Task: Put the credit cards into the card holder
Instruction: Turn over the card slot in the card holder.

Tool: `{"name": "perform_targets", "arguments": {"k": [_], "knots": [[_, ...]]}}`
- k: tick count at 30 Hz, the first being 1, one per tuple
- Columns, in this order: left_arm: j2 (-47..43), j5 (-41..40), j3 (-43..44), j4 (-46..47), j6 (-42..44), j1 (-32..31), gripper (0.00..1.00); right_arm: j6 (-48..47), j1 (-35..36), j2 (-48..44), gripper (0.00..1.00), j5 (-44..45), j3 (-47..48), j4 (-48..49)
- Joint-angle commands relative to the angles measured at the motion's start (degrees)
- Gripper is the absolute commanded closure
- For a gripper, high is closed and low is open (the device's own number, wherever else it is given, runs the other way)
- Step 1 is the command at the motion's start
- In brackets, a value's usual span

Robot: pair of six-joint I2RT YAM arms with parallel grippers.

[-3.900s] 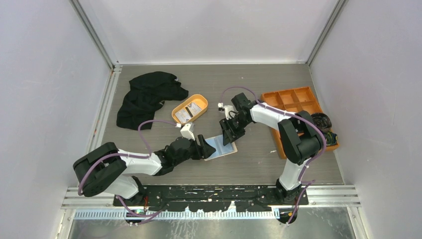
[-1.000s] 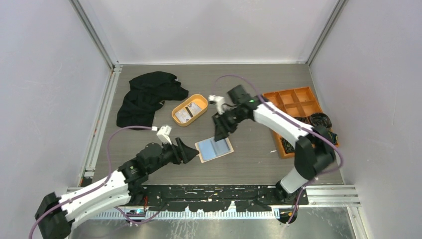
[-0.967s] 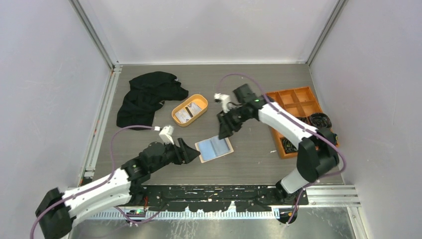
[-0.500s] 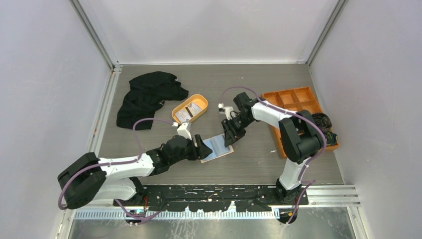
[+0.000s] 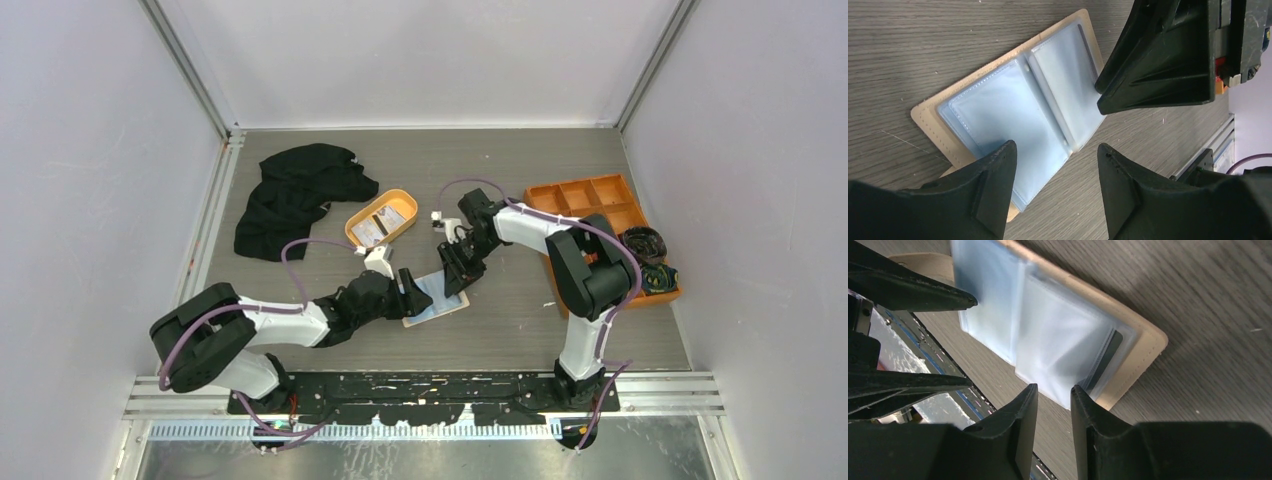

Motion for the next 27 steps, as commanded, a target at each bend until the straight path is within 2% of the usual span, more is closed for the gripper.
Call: {"name": "perform_targets", "arguments": {"k": [1, 17, 22, 27], "knots": [[0.45, -2.29, 1.41, 4.69, -1.22, -0.14, 0.4, 1.47, 0.87, 1.04, 0.64, 1.46, 2.17, 0.99], [4.32, -1.51, 1.92, 4.7, -1.82, 0.63, 0.43, 4.26, 2.55, 4.46, 0.66, -4.17, 4.62, 1.38], [3.97, -1.83, 2.33, 3.22, -2.28, 1.11, 0.52, 4.27, 2.55, 4.69, 0.67, -5.33, 4.89, 1.36], [3.04, -1.5, 3.89, 0.83, -2.15, 1.09, 0.54, 4.93, 2.55, 3.24, 0.67, -5.72, 4.81, 1.81]]}}
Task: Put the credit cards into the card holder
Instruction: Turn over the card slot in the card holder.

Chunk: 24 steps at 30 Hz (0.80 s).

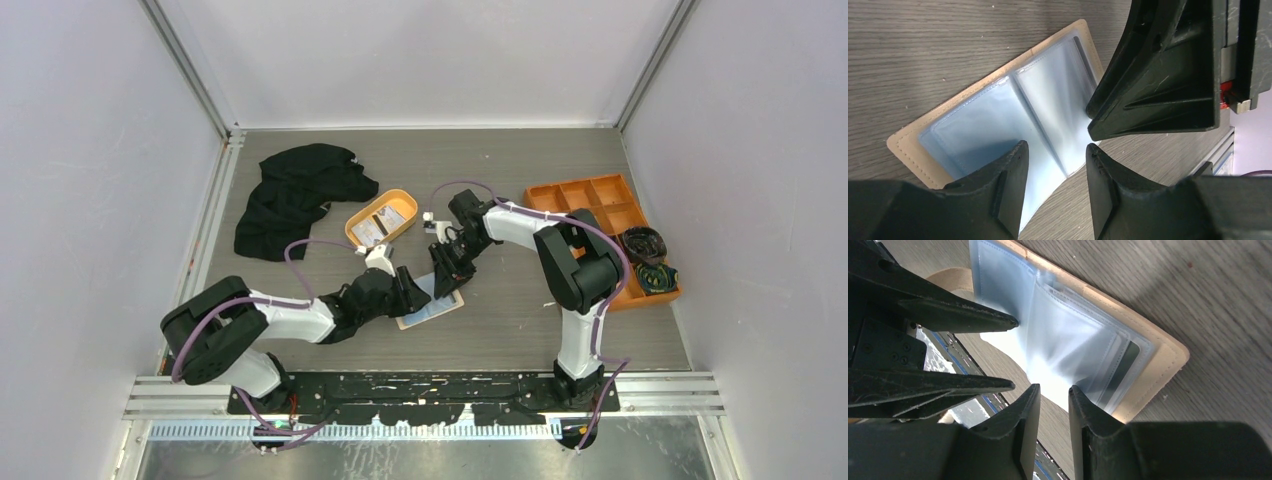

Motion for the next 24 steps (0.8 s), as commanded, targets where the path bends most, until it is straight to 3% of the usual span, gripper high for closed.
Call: {"name": "perform_targets", "arguments": {"k": [1, 19, 24], "knots": [[-0.65, -0.74, 3.33, -1.2, 0.44, 0.28, 0.54, 1.46, 0.41, -1.21, 0.67, -1.3, 1.73, 1.79], [1.08, -3.57, 6.03, -7.91, -2.07, 1.32, 0.57, 3.29, 0.46, 1.74, 0.68, -1.41, 3.94, 0.5], [2.82, -2.91, 8.43, -9.96, -1.98, 1.58, 0.65, 3.41, 0.39, 1.65, 0.68, -1.22, 3.85, 0.59]]}}
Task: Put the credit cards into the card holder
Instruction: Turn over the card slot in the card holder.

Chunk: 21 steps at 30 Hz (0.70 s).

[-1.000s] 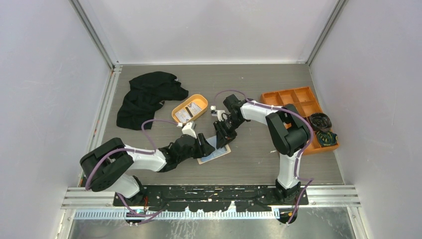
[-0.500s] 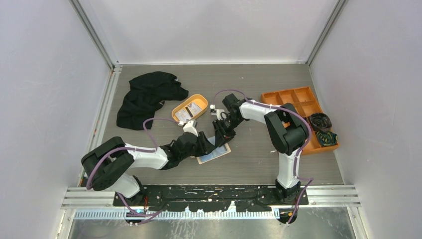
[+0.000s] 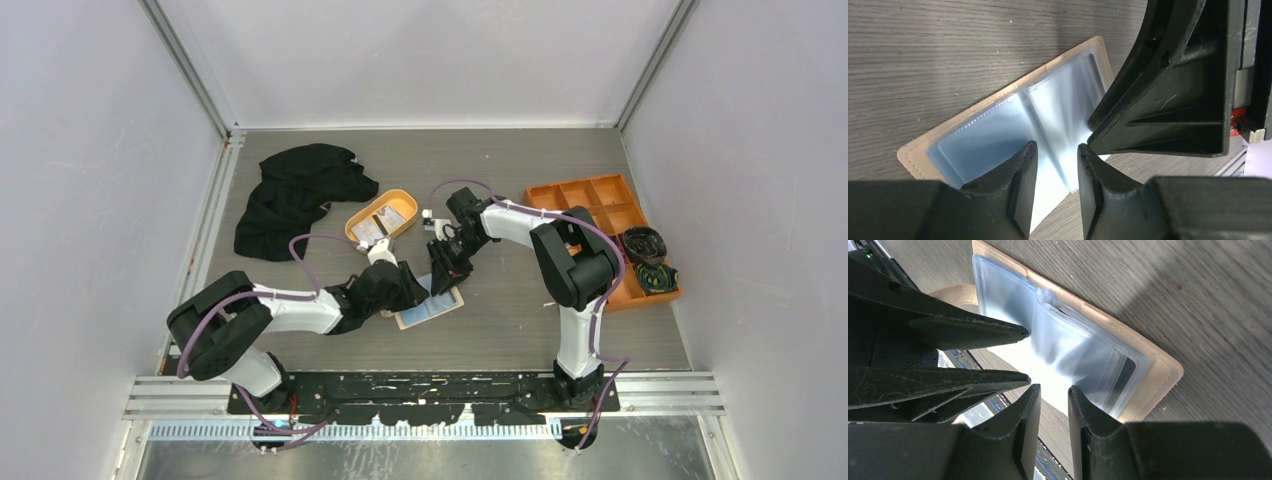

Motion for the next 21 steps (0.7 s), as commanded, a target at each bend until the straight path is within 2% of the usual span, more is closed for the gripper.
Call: {"name": "perform_targets", "arguments": {"k": [1, 4, 11, 21], "knots": [[1.35, -0.96, 3.25, -1.91, -0.22, 0.51, 0.66, 0.37, 0.4, -0.22, 0.68, -0.63, 1.98, 0.05], [1.99, -0.57, 3.45, -1.87, -0.63, 0.66, 0.7, 0.33, 0.41, -0.2, 0.68, -0.6, 1.99, 0.0], [3.63, 0.34, 4.09, -2.25, -1.58, 1.26, 0.74, 0.43, 0.4, -0.23, 0.68, -0.54, 1.91, 0.02], [7.08, 4.04, 2.85, 1.55, -4.29, 3.46, 0.9, -0.09, 0.37, -0.88, 0.68, -0.61, 2.15, -0.28]]}}
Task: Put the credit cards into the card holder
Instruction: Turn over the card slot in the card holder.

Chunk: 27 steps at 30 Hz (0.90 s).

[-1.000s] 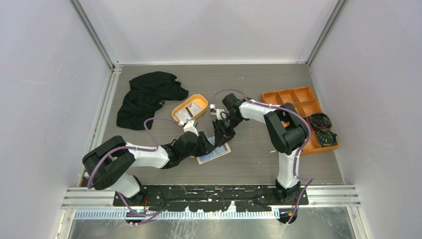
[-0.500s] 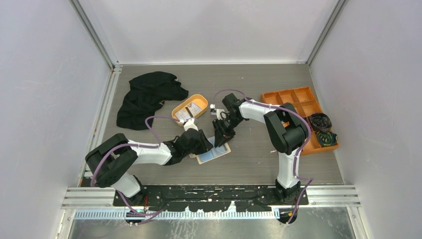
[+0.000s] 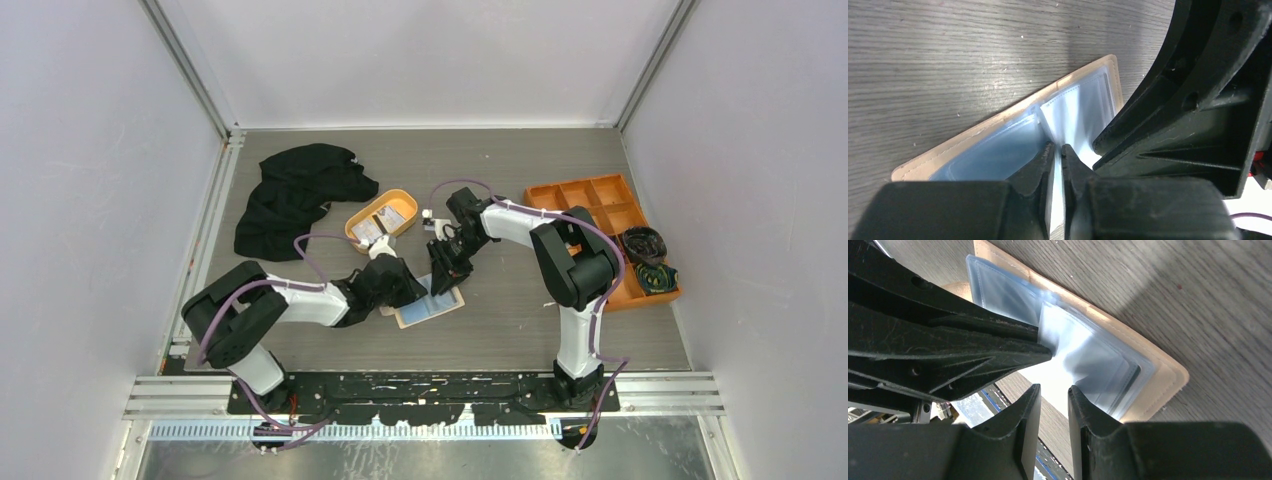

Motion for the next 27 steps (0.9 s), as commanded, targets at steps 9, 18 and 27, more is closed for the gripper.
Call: {"name": "perform_targets", "arguments": {"k": [9, 18, 27], "knots": [[2.75, 4.32, -3.7, 7.52, -2.46, 2.45, 1.0, -7.13, -0.59, -11.38, 0.6, 0.47, 0.13, 0.4], [4.29, 6.83, -9.93, 26.08, -1.69, 2.6, 1.0, -5.55, -1.32, -9.04, 0.59, 2.43, -1.38, 0.92], [13.8, 12.63, -13.06, 46.58, -3.64, 3.88, 1.0, -3.41, -2.66, -4.59, 0.57, 3.08, -0.22, 1.19]]}}
